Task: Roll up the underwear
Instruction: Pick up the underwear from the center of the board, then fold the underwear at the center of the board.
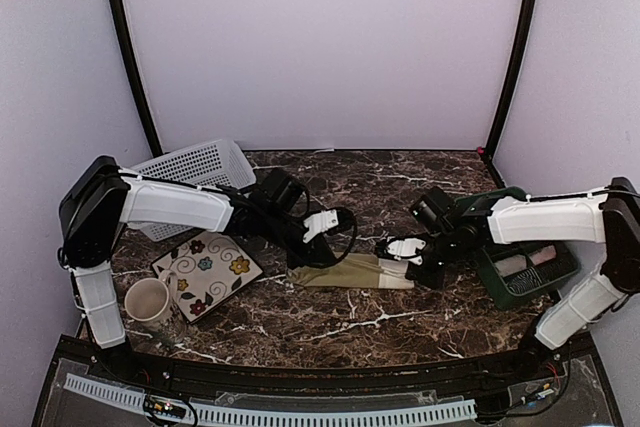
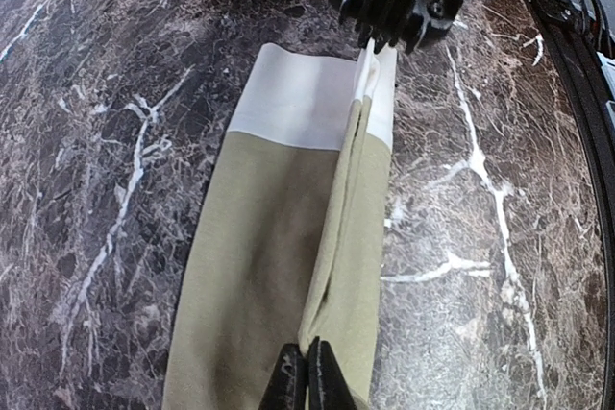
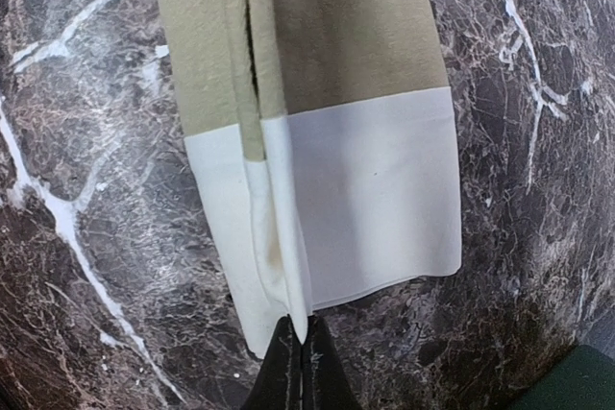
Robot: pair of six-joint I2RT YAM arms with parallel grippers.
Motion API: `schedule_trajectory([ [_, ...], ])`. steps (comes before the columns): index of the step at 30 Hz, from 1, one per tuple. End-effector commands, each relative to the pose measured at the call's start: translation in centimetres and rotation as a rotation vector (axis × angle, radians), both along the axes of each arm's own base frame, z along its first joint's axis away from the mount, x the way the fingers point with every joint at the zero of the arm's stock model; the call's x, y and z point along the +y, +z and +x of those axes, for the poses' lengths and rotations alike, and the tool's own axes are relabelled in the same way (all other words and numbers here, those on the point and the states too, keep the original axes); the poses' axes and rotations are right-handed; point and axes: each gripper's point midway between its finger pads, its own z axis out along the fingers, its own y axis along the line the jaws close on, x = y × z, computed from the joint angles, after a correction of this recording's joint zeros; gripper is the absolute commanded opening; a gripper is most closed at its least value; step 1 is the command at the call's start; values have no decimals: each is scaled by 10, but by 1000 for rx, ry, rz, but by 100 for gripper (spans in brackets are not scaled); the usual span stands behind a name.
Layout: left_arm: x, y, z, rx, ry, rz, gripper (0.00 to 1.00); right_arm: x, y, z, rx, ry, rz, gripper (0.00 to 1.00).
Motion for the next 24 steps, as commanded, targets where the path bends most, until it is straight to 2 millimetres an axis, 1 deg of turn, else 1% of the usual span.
schedule_trajectory([
  [1,-1,4,20,-40,29,14,0,-5,-2,13,0,-15,-43,0],
  [5,-4,-4,29,-54,40,41,0,-5,-6,23,-8,-24,-65,0],
  [9,-3,-10,36,-60,45,55,0,-4,-4,34,-23,-34,-71,0],
  [10,-3,-11,37,-62,48,57,0,-6,-10,35,-8,-35,-87,0],
  [11,-3,-11,39,-65,52,59,0,-6,-12,36,-5,-37,-93,0],
  [18,-3,-19,50,-66,71,71,0,-5,-16,47,-3,-53,-103,0],
  [24,-6,-19,57,-73,81,67,0,-6,-20,53,-3,-74,-120,0],
])
